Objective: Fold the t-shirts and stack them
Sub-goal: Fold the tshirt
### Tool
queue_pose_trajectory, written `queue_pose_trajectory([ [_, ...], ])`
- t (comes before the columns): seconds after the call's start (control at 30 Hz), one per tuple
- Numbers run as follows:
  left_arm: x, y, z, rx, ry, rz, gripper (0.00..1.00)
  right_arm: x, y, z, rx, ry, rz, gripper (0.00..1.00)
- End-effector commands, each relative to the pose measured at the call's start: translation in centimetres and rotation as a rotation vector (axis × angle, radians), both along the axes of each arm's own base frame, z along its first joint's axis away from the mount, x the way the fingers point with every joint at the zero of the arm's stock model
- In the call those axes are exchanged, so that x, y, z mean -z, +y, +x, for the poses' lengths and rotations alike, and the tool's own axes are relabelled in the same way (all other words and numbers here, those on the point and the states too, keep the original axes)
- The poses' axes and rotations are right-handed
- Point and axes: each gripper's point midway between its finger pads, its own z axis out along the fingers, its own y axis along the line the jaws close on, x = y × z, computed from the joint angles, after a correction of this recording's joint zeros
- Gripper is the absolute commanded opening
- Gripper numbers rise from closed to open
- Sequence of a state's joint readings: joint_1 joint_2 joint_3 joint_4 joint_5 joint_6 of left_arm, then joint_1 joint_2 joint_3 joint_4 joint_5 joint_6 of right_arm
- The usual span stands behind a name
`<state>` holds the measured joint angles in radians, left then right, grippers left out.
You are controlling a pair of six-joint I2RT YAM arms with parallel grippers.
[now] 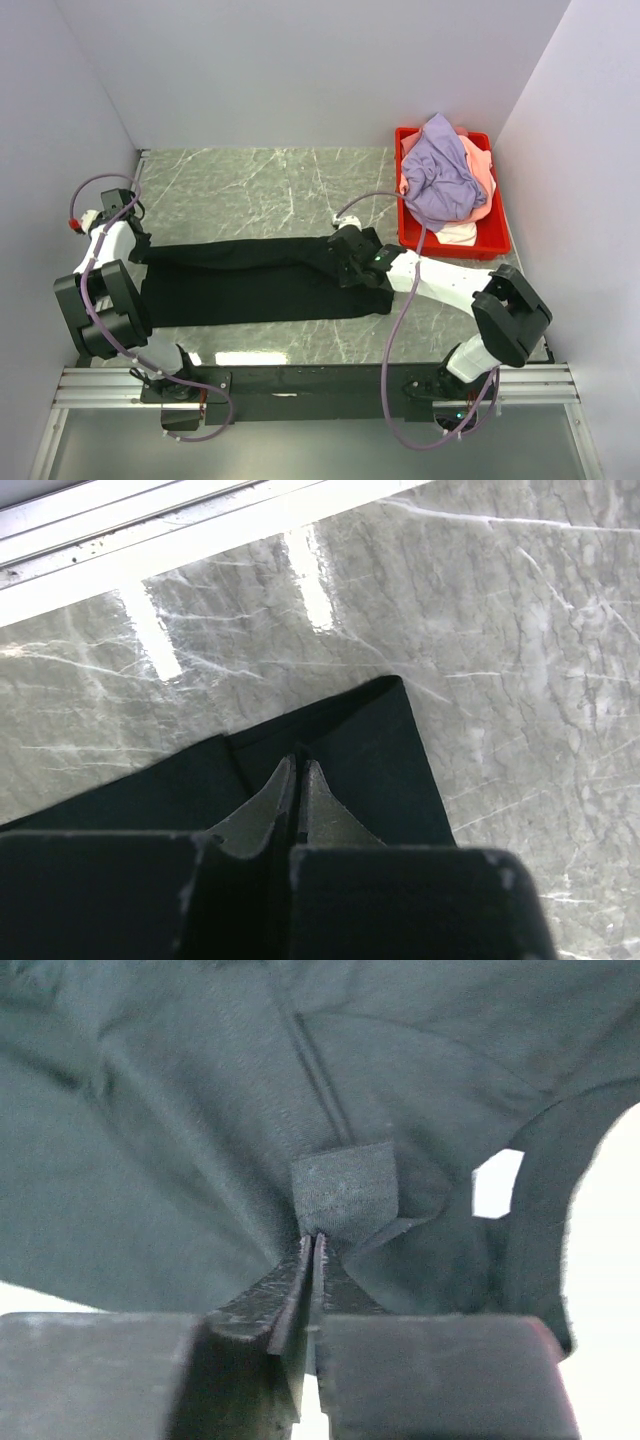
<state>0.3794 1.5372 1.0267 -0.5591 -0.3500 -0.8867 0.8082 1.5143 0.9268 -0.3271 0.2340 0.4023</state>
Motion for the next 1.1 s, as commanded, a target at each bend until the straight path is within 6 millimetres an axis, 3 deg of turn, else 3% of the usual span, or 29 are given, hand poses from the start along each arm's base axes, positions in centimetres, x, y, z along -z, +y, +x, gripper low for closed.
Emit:
queue_pose_trajectory([
  [0.0,-0.2,0.8,-0.5,-0.054,0.009,0.028,0.09,-0.3,1.1,-3.1,-0.035,0.086,0.053,0.11],
  [0.03,-0.3,0.8,-0.8,-0.059,0.018,0.029,0.26,-0.3,1.2,-3.8,-0.052,0.098,0.054,0.16],
  [0.07,-0.8,1.0,-0.8,-0.07,0.013,0.037,0.37,-0.3,1.1,-4.6,-0.062,0.119,0.057,0.27],
  [0.1,-1.3,1.1,-0.7,-0.078,0.003,0.041,0.46,-1.2,1.4,-5.2,-0.087,0.112,0.083,0.31],
  [0.13,-1.7,1.1,-0.7,-0.083,-0.005,0.043,0.64,-1.6,1.4,-5.5,-0.095,0.114,0.097,0.34],
  [0.2,-3.0,1.1,-0.5,-0.087,-0.04,0.043,0.8,-3.6,1.8,-5.9,-0.128,0.1,0.145,0.49],
  [0.23,-3.6,0.9,-0.3,-0.083,-0.056,0.041,0.94,-4.4,1.9,-5.6,-0.138,0.079,0.153,0.54],
  [0.27,-4.2,0.6,0.2,-0.071,-0.085,0.027,0.99,-5.5,2.2,-5.3,-0.143,0.054,0.167,0.61],
  [0.37,-5.6,0.0,0.9,-0.038,-0.153,0.011,0.99,-7.5,2.6,-3.5,-0.148,-0.001,0.215,0.68],
  [0.4,-6.1,-0.7,1.5,-0.011,-0.193,-0.006,0.99,-7.4,2.4,-2.4,-0.133,0.009,0.227,0.69],
  [0.47,-5.9,-1.6,2.1,0.027,-0.217,-0.033,0.99,-8.3,2.9,-0.6,-0.119,-0.009,0.27,0.69],
  [0.53,-5.7,-3.3,3.3,0.093,-0.243,-0.057,1.0,-7.4,3.6,0.9,-0.129,0.039,0.319,0.73],
  [0.77,-0.2,-6.9,5.0,0.259,-0.125,-0.141,0.99,-5.2,6.6,4.8,-0.182,0.097,0.316,0.78],
  [0.9,2.5,-6.8,4.3,0.273,-0.053,-0.144,0.99,-2.6,6.9,5.0,-0.192,0.155,0.277,0.79],
  [1.07,4.7,-6.7,3.6,0.274,-0.002,-0.154,0.99,-0.5,7.3,3.9,-0.23,0.209,0.286,0.79],
])
